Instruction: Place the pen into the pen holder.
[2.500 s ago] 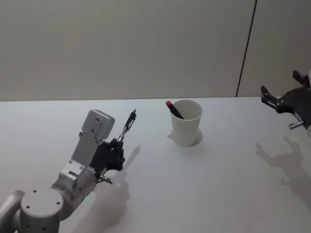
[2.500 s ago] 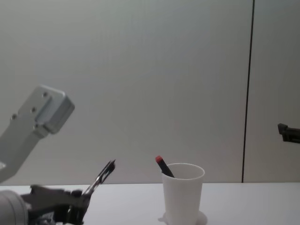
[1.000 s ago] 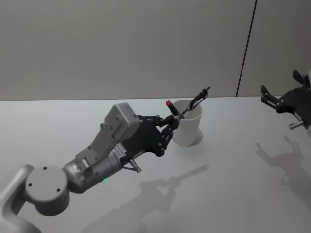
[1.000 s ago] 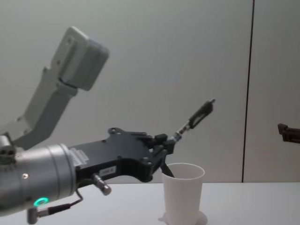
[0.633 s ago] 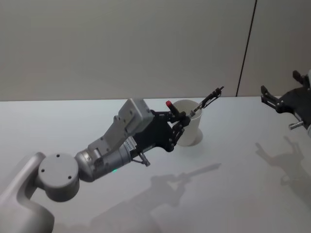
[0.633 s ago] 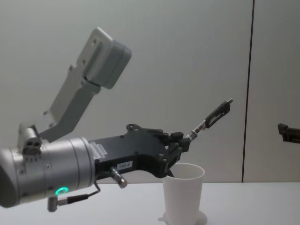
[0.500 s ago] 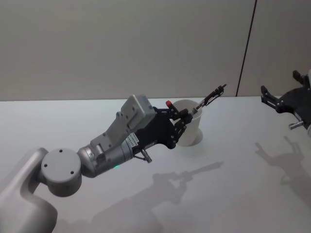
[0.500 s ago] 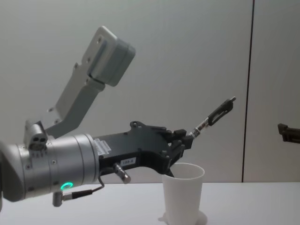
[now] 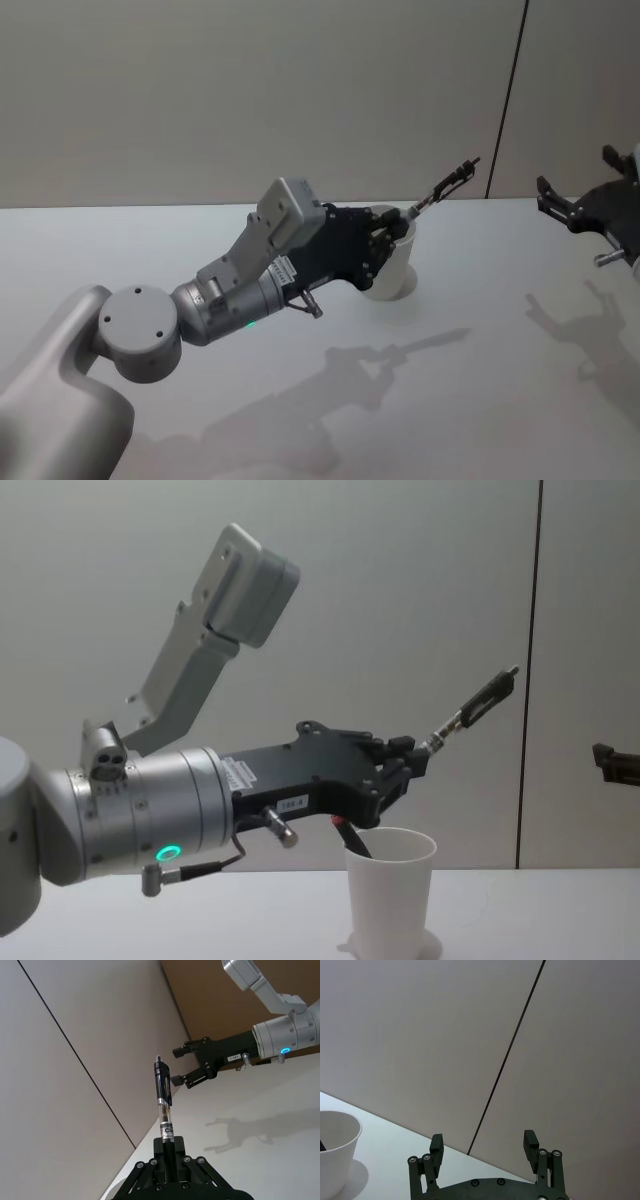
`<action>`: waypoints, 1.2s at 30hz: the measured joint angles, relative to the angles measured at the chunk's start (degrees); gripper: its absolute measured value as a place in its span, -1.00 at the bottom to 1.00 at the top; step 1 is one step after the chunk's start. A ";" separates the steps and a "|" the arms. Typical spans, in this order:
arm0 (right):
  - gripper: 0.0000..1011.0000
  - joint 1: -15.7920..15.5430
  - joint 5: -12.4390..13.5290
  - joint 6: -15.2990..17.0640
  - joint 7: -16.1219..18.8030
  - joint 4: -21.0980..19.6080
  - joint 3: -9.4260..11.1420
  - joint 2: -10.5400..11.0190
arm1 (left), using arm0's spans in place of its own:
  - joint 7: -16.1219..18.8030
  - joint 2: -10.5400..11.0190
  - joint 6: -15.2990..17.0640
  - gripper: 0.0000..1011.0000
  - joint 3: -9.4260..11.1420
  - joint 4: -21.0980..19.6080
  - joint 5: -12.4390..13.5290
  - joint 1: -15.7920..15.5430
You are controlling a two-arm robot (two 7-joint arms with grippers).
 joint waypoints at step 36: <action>0.98 0.00 0.00 0.00 0.00 0.00 0.00 0.00 | -6.94 -1.63 -4.58 -0.75 1.76 3.87 -4.03 -1.91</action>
